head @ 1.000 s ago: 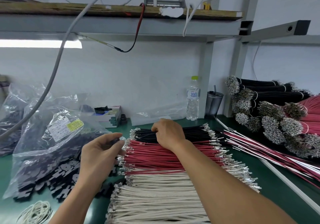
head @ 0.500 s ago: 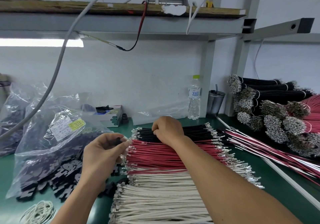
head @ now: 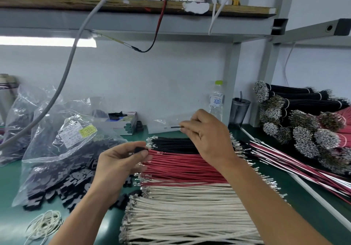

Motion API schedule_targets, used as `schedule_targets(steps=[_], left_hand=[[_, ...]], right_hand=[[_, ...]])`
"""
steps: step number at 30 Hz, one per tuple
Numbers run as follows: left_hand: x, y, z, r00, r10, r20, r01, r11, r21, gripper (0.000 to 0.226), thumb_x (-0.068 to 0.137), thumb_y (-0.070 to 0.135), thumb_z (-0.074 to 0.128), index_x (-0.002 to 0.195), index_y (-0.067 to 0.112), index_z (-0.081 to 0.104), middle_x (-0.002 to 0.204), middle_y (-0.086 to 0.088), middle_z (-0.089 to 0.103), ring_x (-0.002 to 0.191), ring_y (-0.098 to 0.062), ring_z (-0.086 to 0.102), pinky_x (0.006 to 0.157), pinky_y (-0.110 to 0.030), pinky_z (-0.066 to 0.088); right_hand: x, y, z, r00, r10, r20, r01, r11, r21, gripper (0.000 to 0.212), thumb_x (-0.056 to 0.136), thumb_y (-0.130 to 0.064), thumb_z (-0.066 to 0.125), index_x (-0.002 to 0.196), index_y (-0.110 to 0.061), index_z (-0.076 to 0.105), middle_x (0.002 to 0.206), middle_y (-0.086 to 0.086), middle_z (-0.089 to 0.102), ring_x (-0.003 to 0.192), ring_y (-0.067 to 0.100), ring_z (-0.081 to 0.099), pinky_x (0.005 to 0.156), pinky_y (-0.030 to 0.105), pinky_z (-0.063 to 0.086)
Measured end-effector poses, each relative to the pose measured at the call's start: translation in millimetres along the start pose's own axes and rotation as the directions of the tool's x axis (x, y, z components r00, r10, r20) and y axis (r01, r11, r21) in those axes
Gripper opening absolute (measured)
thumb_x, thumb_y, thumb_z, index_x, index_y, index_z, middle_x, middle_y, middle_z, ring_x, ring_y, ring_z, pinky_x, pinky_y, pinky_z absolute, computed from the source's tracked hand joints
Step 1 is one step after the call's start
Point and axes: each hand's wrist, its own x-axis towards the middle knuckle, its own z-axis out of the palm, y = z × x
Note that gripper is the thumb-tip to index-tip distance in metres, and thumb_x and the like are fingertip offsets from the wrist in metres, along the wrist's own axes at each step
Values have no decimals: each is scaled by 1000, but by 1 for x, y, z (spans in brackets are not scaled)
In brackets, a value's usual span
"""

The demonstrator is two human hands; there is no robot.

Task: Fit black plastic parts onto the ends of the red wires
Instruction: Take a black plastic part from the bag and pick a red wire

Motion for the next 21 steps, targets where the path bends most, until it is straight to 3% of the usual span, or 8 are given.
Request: schedule_targets(steps=[4,6,8,10,12,14,17,21], left_hand=[[-3,-3,4,1000,-10,2,10,999,52,24,69,6,82,92,14,83,95,-18,79,85,-30,79,59,-29,64],[-2,-5,4,1000,-17,2,17,999,32,25,68,3,82,91,11,83,95,-20,79,85,-31,79,62,-29,64],[-1,-4,4,1000,-23,19,23,1000,12,26,67,0,81,91,9,83,95,-21,79,87,-32,79,65,-27,64],[-1,-4,4,999,-20,48,18,999,37,27,65,2,81,91,9,83,96,-20,79,88,-30,79,66,-27,64],[-2,-3,5,998,-18,52,14,998,61,28,64,5,83,91,10,84,96,-18,79,85,-27,78,65,-28,64],[-4,-3,5,999,-22,43,20,999,46,27,63,5,83,90,10,83,94,-19,79,81,-26,79,62,-26,63],[-6,-2,9,997,-39,72,34,998,60,29,63,6,84,92,10,83,93,-21,79,78,-26,78,61,-25,62],[-7,-3,13,994,-51,101,40,993,109,27,62,6,85,89,9,83,89,-22,78,75,-27,78,61,-26,63]], right_hand=[[17,3,-5,969,151,-198,-133,986,102,27,96,-18,66,122,-17,72,80,-1,52,68,14,49,62,27,45],[46,9,-16,951,173,-256,-171,985,29,30,101,-19,59,130,-19,67,82,-1,56,71,15,53,64,28,43],[71,9,-32,949,72,-308,-121,982,-143,30,104,-19,53,132,-19,65,86,1,64,75,16,57,63,26,38],[83,2,-43,935,-121,-332,6,945,-327,27,103,-16,53,123,-17,70,85,2,65,73,18,54,58,27,38],[72,-11,-43,935,-271,-227,147,881,-449,25,100,-17,53,116,-17,72,87,4,61,75,15,46,54,27,37],[37,-24,-30,957,-279,-81,223,884,-410,21,98,-20,54,105,-15,73,86,4,57,76,13,44,51,26,37],[-28,-37,-7,984,-177,22,177,963,-203,15,96,-23,64,85,-15,72,80,-3,51,72,12,47,51,29,46],[-49,-33,8,997,-75,27,76,996,-53,8,93,-29,69,89,-25,75,82,-12,51,76,6,48,58,22,44]])
